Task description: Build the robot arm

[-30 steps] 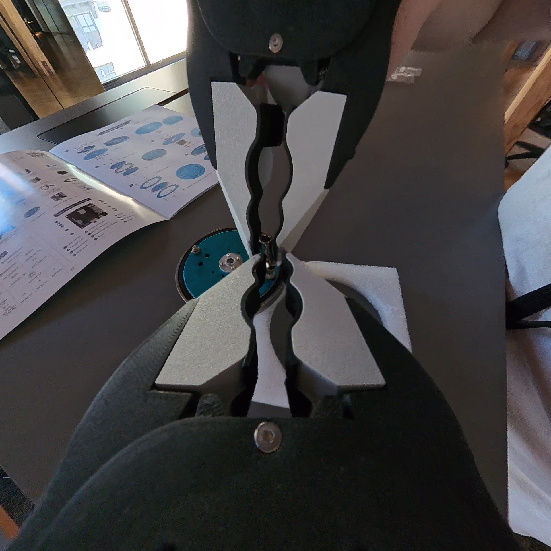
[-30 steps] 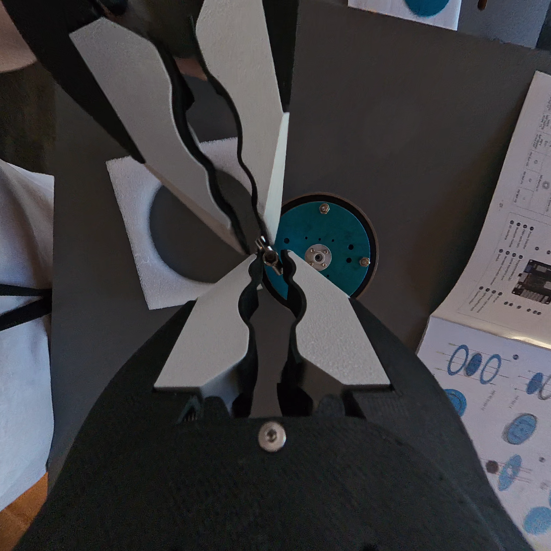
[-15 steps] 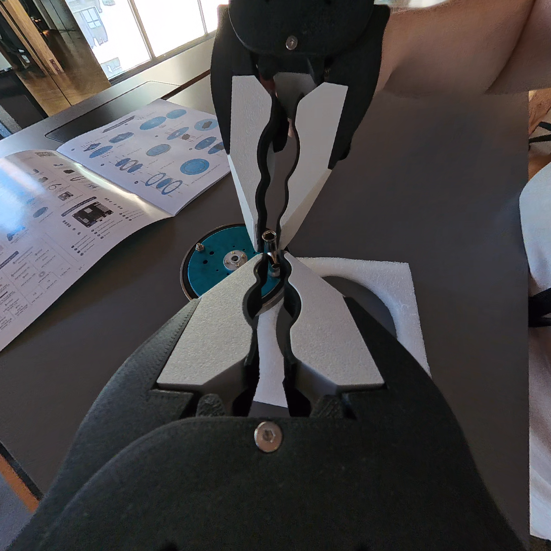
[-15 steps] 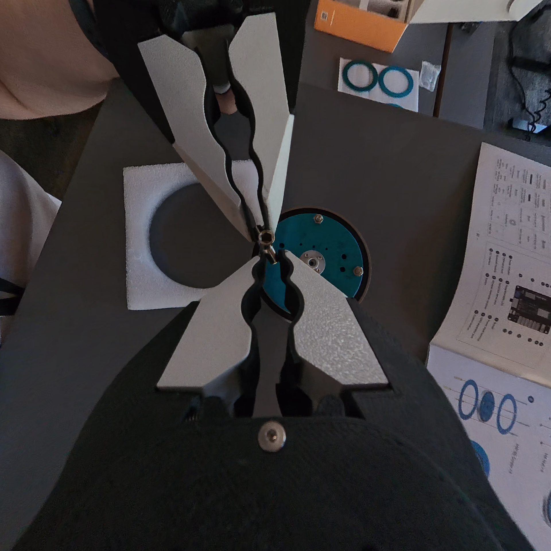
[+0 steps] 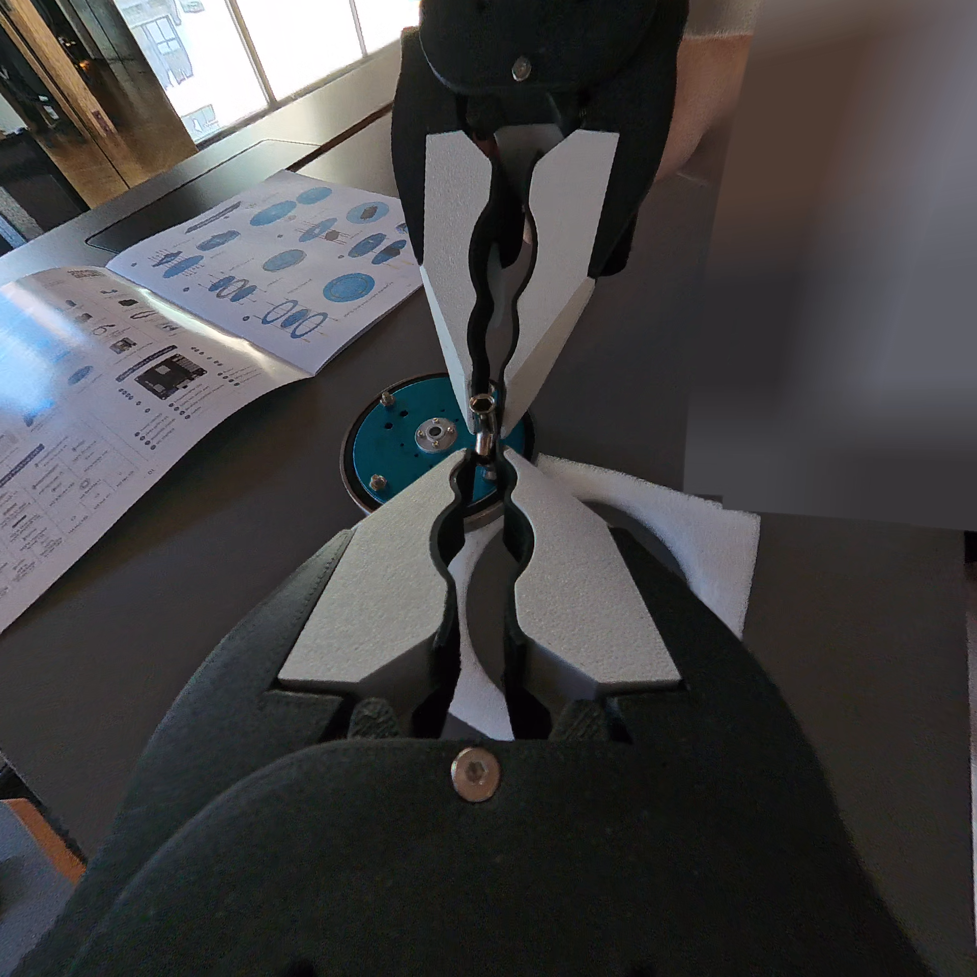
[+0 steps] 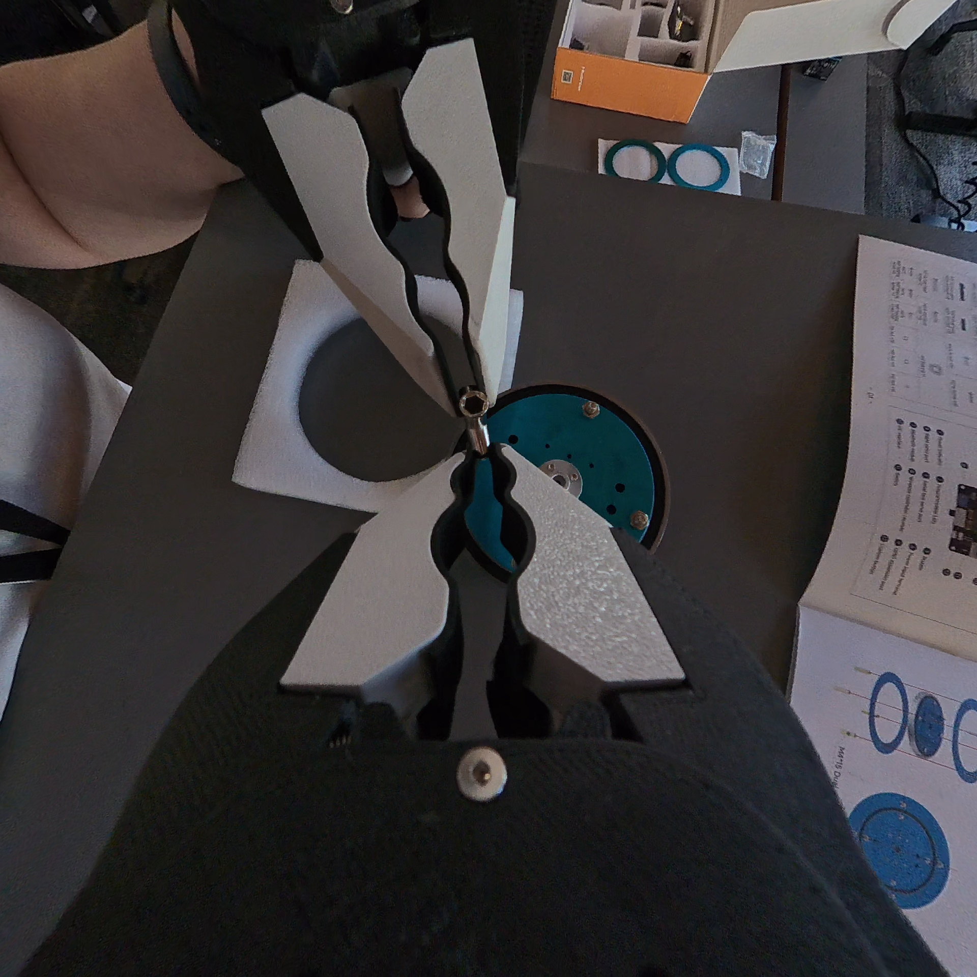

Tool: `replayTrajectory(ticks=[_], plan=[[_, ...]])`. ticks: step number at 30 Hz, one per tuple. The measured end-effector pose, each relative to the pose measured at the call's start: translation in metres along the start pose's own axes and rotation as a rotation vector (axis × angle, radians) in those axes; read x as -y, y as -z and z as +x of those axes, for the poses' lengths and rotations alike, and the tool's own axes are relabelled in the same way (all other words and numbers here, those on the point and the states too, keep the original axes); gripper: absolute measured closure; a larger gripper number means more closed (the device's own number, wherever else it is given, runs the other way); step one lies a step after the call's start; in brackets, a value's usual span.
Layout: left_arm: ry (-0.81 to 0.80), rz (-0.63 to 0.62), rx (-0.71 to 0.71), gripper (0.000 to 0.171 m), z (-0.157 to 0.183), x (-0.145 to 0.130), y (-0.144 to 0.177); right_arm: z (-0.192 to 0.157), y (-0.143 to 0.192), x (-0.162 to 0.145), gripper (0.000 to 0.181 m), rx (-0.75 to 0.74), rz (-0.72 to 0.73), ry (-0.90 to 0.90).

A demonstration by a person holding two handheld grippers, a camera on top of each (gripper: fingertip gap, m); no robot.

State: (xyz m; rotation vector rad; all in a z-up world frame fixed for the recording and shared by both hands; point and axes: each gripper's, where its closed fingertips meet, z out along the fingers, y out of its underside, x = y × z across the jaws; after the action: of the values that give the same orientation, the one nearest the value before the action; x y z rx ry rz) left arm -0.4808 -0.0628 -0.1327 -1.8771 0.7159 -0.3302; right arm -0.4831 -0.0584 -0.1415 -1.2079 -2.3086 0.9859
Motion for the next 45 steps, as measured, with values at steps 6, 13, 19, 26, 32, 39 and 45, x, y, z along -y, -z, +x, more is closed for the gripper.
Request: replayTrajectory(ticks=[6,13,19,26,32,39,45], plan=[[0.0,-0.092,0.015,0.157,-0.006,-0.02,-0.003,-0.002,-0.001,0.001,0.176,0.014,0.027,-0.021],[0.029,-0.107,-0.017,0.164,-0.009,-0.021,-0.011,-0.003,-0.002,0.005,0.17,0.005,0.04,-0.047],[0.064,-0.108,-0.01,0.171,-0.012,-0.02,-0.014,-0.003,-0.004,0.014,0.171,0.003,0.048,-0.094],[0.045,-0.112,0.004,0.171,-0.009,-0.02,-0.016,-0.002,-0.006,0.01,0.171,-0.013,0.035,-0.131],[0.034,-0.111,0.017,0.171,-0.009,-0.02,-0.017,-0.001,-0.008,0.009,0.172,-0.068,0.028,-0.156],[0.023,-0.111,0.025,0.171,-0.009,-0.02,-0.017,-0.002,-0.009,0.008,0.171,-0.068,0.036,-0.19],[0.026,-0.112,0.031,0.171,-0.009,-0.02,-0.017,-0.001,-0.008,0.007,0.172,-0.113,0.042,-0.251]])
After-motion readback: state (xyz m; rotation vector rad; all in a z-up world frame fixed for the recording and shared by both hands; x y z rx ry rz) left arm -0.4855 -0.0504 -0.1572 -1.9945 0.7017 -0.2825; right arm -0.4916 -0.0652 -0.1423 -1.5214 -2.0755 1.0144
